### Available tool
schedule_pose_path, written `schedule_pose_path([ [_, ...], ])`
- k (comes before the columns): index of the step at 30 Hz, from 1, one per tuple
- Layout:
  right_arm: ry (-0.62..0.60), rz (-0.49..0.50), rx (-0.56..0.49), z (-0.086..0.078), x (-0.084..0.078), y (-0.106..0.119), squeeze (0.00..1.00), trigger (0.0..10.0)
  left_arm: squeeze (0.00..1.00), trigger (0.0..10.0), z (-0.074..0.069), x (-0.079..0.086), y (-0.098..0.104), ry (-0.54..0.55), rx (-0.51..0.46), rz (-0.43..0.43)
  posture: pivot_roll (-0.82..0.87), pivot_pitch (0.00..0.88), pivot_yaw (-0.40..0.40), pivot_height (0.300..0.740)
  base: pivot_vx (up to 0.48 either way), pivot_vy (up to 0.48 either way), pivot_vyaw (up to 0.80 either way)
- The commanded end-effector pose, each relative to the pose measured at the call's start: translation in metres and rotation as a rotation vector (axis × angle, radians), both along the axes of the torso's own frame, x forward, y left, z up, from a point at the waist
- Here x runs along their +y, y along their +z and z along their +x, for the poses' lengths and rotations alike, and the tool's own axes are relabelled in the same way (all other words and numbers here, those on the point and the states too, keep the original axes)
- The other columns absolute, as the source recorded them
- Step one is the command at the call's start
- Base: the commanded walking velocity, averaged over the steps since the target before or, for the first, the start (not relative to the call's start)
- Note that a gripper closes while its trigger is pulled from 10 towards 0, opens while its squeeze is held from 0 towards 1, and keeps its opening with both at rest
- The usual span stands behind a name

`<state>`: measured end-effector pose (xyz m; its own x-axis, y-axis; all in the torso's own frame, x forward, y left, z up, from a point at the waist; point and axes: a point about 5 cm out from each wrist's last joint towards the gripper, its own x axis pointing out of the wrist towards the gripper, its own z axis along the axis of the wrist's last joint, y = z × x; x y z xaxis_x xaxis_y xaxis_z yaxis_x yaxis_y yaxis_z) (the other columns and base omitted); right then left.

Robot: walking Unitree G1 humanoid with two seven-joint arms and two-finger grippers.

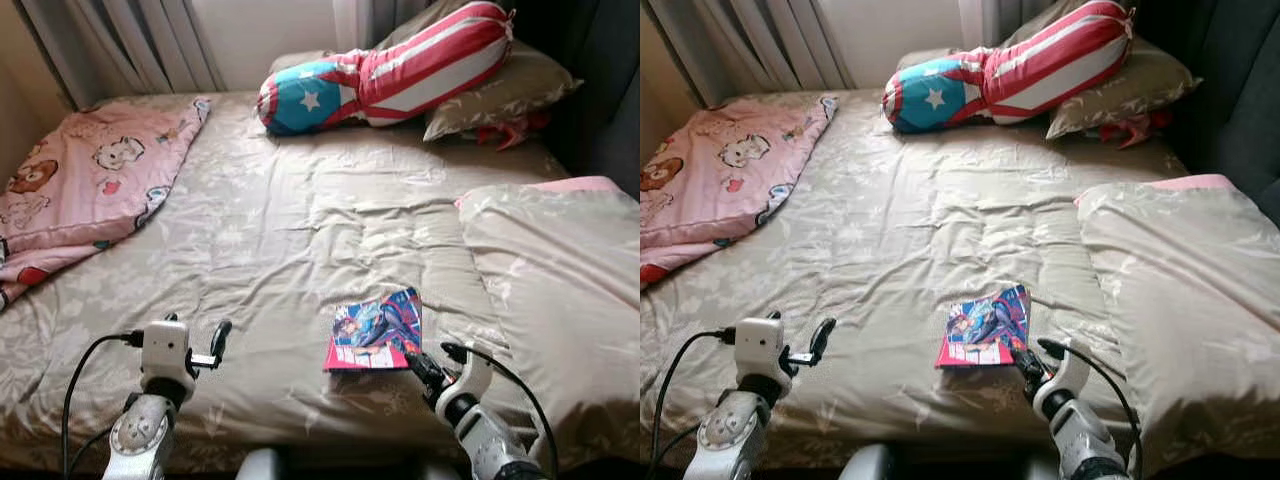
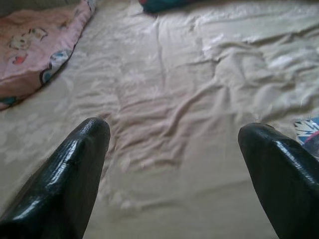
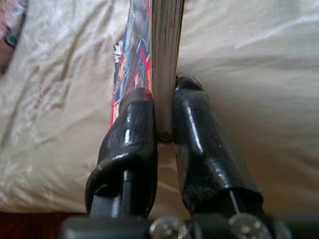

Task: Clean up the room

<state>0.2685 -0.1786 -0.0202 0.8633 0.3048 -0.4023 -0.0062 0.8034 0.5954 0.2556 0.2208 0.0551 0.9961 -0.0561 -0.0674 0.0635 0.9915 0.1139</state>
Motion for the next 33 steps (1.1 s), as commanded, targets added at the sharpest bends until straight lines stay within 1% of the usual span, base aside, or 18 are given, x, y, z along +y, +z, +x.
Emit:
schedule_pose_path([
  [1,0.015,-0.01,0.03,-0.004,0.0,-0.004,0.0,10.0,0.0,10.0,-0.004,0.005,0.001,-0.01,0.019,0.041,0.07,0.141,0.081,0.642,0.0,0.0,0.0],
  [9,0.057,-0.089,0.032,-0.002,-0.009,-0.001,0.0,10.0,0.0,10.0,-0.009,0.005,0.002,-0.027,0.038,0.055,0.08,0.166,0.094,0.642,0.0,0.0,0.0],
  [11,0.072,-0.108,0.03,-0.001,-0.01,-0.001,0.18,10.0,0.0,10.0,-0.011,0.005,0.003,-0.027,0.039,0.054,0.08,0.17,0.095,0.642,0.0,0.0,0.0],
  [12,0.085,-0.126,0.03,-0.001,-0.01,0.0,0.73,10.0,0.0,10.0,-0.011,0.005,0.003,-0.025,0.041,0.054,0.09,0.174,0.096,0.642,0.0,0.0,0.0],
  [13,0.094,-0.146,0.029,0.0,-0.011,0.001,0.77,10.0,0.0,10.0,-0.012,0.006,0.003,-0.024,0.044,0.054,0.09,0.177,0.096,0.642,0.0,0.0,0.0],
  [14,0.099,-0.159,0.029,0.001,-0.012,0.001,0.77,10.0,0.0,10.0,-0.013,0.006,0.003,-0.023,0.047,0.054,0.09,0.177,0.096,0.642,0.0,0.0,0.0],
  [15,0.089,-0.179,0.032,0.002,-0.014,0.002,0.73,10.0,0.0,10.0,-0.014,0.006,0.003,-0.023,0.05,0.054,0.09,0.184,0.097,0.642,0.0,0.0,0.0],
  [16,0.089,-0.179,0.032,0.002,-0.014,0.002,0.73,10.0,0.0,10.0,-0.014,0.006,0.003,-0.023,0.05,0.054,0.09,0.184,0.097,0.642,0.0,0.0,0.0],
  [17,0.057,-0.209,0.037,0.004,-0.019,0.003,0.63,10.0,0.0,10.0,-0.015,0.006,0.004,-0.022,0.053,0.054,0.09,0.187,0.097,0.642,0.0,0.0,0.0],
  [18,0.022,-0.253,0.045,0.006,-0.024,0.005,0.39,10.0,0.0,10.0,-0.015,0.006,0.004,-0.02,0.056,0.054,0.09,0.193,0.095,0.642,0.0,0.0,0.0],
  [19,-0.005,-0.281,0.048,0.007,-0.028,0.005,0.0,10.0,0.0,10.0,-0.015,0.006,0.004,-0.02,0.059,0.054,0.09,0.193,0.095,0.642,0.0,0.0,0.0],
  [21,-0.053,-0.302,0.051,0.008,-0.034,0.007,0.01,10.0,0.0,10.0,-0.015,0.005,0.003,-0.021,0.061,0.054,0.09,0.193,0.095,0.642,0.0,0.0,0.0],
  [23,-0.077,-0.33,0.063,0.006,-0.039,0.007,0.05,10.0,0.0,10.0,-0.014,0.004,0.003,-0.019,0.065,0.051,0.09,0.191,0.092,0.642,0.0,0.0,0.0],
  [24,-0.086,-0.335,0.065,0.006,-0.041,0.007,0.11,10.0,0.0,10.0,-0.014,0.004,0.003,-0.018,0.065,0.049,0.09,0.19,0.091,0.642,0.0,0.0,0.0],
  [28,-0.12,-0.393,0.083,0.003,-0.048,0.005,0.1,10.0,0.0,10.0,-0.012,0.002,0.002,-0.015,0.066,0.045,0.08,0.187,0.087,0.642,0.0,0.0,0.0],
  [29,-0.136,-0.418,0.102,0.001,-0.051,0.004,0.08,10.0,0.0,10.0,-0.011,0.001,0.002,-0.014,0.069,0.043,0.08,0.185,0.085,0.642,0.0,0.0,0.0],
  [30,-0.165,-0.431,0.107,0.0,-0.054,0.003,0.02,10.0,0.0,10.0,-0.01,0.001,0.001,-0.012,0.07,0.04,0.08,0.176,0.08,0.642,0.0,0.0,0.0],
  [33,-0.19,-0.43,0.094,-0.002,-0.055,0.003,0.0,10.0,0.0,10.0,-0.007,0.0,0.0,-0.002,0.069,0.029,0.07,0.161,0.074,0.642,0.0,0.0,0.0],
])
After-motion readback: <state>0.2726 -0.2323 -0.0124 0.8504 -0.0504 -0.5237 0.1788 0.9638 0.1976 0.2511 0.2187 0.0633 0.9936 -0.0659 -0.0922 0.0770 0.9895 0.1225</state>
